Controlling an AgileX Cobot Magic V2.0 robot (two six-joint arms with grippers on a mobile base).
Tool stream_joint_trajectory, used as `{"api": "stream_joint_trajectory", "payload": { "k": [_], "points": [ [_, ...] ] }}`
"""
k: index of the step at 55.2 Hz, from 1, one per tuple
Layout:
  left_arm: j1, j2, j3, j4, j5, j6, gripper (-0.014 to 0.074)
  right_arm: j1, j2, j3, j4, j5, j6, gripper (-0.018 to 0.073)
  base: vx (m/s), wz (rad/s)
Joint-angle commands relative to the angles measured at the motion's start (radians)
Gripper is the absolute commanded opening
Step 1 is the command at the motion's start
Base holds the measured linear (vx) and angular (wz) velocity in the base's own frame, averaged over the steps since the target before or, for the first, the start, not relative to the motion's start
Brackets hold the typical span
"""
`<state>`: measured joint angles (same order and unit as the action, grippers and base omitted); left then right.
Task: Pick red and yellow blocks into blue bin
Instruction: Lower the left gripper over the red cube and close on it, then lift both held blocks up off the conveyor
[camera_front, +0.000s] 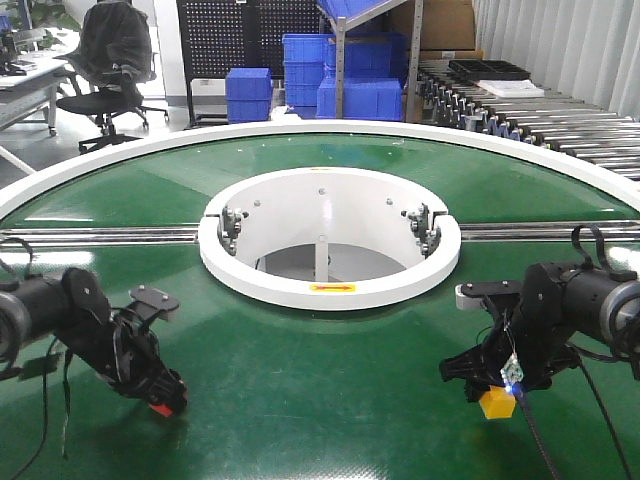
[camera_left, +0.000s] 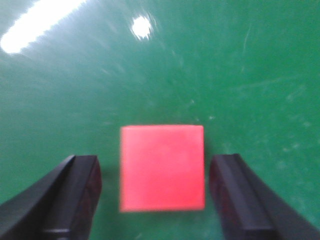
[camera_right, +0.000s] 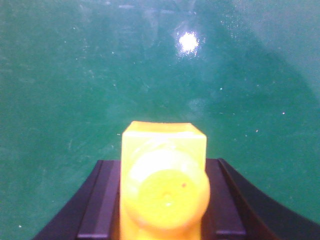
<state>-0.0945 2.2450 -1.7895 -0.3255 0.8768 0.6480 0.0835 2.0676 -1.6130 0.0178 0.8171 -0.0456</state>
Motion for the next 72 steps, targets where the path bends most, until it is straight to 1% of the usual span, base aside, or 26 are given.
{"api": "stream_joint_trajectory", "payload": {
  "k": [1, 2, 4, 5, 6, 9, 10, 11, 19, 22, 31, 37, 42, 46, 50, 56, 63, 67, 72],
  "points": [
    [-0.017, -0.054, -0.035, -0.028, -0.021, -0.002, 0.0430, -0.003, -0.064, -0.029, -0.003, -0.038, -0.010, -0.0010, 0.00, 0.00],
    [-0.019, -0.054, -0.035, -0.028, -0.021, -0.002, 0.0398, -0.003, -0.064, -0.029, -0.003, -0.038, -0.010, -0.0010, 0.00, 0.00],
    [-0.022, -0.054, -0.035, -0.027, -0.022, -0.002, 0.0307, -0.003, -0.064, -0.029, -0.003, -0.038, -0.010, -0.0010, 0.00, 0.00],
    [-0.023, -0.054, -0.035, -0.027, -0.023, -0.002, 0.0246, -0.003, -0.064, -0.029, -0.003, -0.038, -0.010, -0.0010, 0.00, 0.00],
    [-0.024, -0.054, -0.035, -0.026, -0.023, -0.002, 0.0225, -0.003, -0.064, -0.029, -0.003, -0.038, -0.010, -0.0010, 0.00, 0.00],
    [-0.024, -0.054, -0.036, -0.027, -0.023, -0.002, 0.0050, -0.003, -0.064, -0.029, -0.003, -0.038, -0.009, -0.0010, 0.00, 0.00],
    [-0.024, -0.054, -0.037, -0.027, -0.022, -0.002, 0.0008, -0.003, -0.064, -0.029, -0.003, -0.038, -0.009, -0.0010, 0.00, 0.00],
    [-0.024, -0.054, -0.038, -0.027, -0.019, -0.002, -0.0010, -0.003, -0.064, -0.029, -0.003, -0.038, -0.009, -0.0010, 0.00, 0.00],
    [-0.024, -0.057, -0.038, -0.028, 0.003, -0.014, -0.0007, -0.003, -0.064, -0.029, 0.001, -0.030, -0.009, -0.0010, 0.00, 0.00],
    [-0.024, -0.067, -0.038, -0.028, 0.011, -0.032, -0.0006, -0.003, -0.064, -0.029, 0.005, -0.026, -0.009, -0.0010, 0.00, 0.00],
    [-0.024, -0.148, -0.038, -0.028, -0.003, -0.069, 0.0000, -0.003, -0.067, -0.029, 0.041, -0.015, -0.009, -0.0010, 0.00, 0.00],
    [-0.024, -0.253, -0.038, -0.028, -0.027, -0.093, -0.0001, -0.003, -0.087, -0.029, 0.051, -0.011, -0.012, -0.0010, 0.00, 0.00],
    [-0.024, -0.348, -0.038, -0.028, -0.046, -0.139, -0.0001, -0.003, -0.127, -0.029, 0.052, -0.011, -0.019, -0.0010, 0.00, 0.00],
    [-0.024, -0.411, -0.030, -0.028, -0.067, -0.168, -0.0001, -0.003, -0.170, -0.028, 0.063, -0.013, -0.043, -0.0010, 0.00, 0.00],
    [-0.024, -0.484, -0.005, -0.028, -0.099, -0.180, -0.0001, -0.003, -0.226, -0.023, 0.097, -0.016, -0.077, -0.0010, 0.00, 0.00],
    [-0.024, -0.605, 0.085, -0.028, -0.162, -0.181, -0.0001, -0.003, -0.310, -0.023, 0.174, -0.014, -0.174, -0.0010, 0.00, 0.00],
    [-0.024, -0.775, 0.254, -0.019, -0.256, -0.177, -0.0001, -0.003, -0.429, -0.011, 0.281, -0.023, -0.297, -0.0010, 0.00, 0.00],
    [-0.023, -0.871, 0.356, -0.022, -0.333, -0.181, -0.0001, -0.003, -0.514, 0.050, 0.338, -0.070, -0.351, -0.0010, 0.00, 0.00],
    [-0.023, -1.001, 0.496, -0.029, -0.412, -0.188, -0.0001, 0.002, -0.630, 0.192, 0.390, -0.157, -0.408, -0.0010, 0.00, 0.00]
  ]
}}
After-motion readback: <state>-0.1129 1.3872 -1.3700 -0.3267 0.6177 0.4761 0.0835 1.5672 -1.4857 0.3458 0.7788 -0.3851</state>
